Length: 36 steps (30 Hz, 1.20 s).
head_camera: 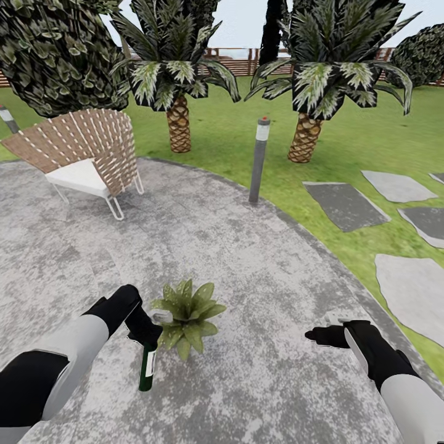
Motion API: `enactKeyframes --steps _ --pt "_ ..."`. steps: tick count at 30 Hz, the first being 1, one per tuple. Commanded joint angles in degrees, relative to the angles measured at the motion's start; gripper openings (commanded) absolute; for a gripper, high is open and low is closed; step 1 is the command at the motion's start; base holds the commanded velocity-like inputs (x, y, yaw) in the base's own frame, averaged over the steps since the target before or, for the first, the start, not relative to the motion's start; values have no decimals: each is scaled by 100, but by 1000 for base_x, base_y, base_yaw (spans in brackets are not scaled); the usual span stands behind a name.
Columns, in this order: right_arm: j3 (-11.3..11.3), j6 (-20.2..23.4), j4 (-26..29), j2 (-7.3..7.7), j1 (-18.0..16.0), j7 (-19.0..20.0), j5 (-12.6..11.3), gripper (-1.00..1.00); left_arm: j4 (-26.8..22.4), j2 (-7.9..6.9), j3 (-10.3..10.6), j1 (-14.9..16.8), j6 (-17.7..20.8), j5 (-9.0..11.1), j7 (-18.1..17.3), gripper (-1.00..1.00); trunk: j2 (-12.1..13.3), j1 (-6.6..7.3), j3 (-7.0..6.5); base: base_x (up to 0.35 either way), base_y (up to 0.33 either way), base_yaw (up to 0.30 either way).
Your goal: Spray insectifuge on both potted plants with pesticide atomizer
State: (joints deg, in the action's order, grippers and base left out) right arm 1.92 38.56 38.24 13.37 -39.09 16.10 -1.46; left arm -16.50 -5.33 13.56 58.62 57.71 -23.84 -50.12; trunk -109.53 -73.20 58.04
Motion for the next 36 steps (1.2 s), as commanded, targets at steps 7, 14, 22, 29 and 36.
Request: enactKeyframes --steps 7,14,22,29,36 --pt "14 29 3 -1 -2 16 -12 100 -11 111 12 0 25 -67 -57 -100 -2 -2 5 82 -76 0" --pt "13 29 8 -1 -2 16 -12 100 36 102 34 6 29 -77 -59 -100 -2 -2 5 2 -2 0" --pt "11 29 8 -1 -2 16 -12 100 425 85 41 112 29 -93 -57 -100 -2 -2 5 0 0 0" --pt "14 29 8 -1 -2 16 -12 100 452 85 41 531 42 -94 -59 -100 -2 -2 5 0 0 0" --pt "12 29 8 -1 -2 16 -12 100 881 93 44 755 47 -94 -59 -100 -2 -2 5 0 0 0"
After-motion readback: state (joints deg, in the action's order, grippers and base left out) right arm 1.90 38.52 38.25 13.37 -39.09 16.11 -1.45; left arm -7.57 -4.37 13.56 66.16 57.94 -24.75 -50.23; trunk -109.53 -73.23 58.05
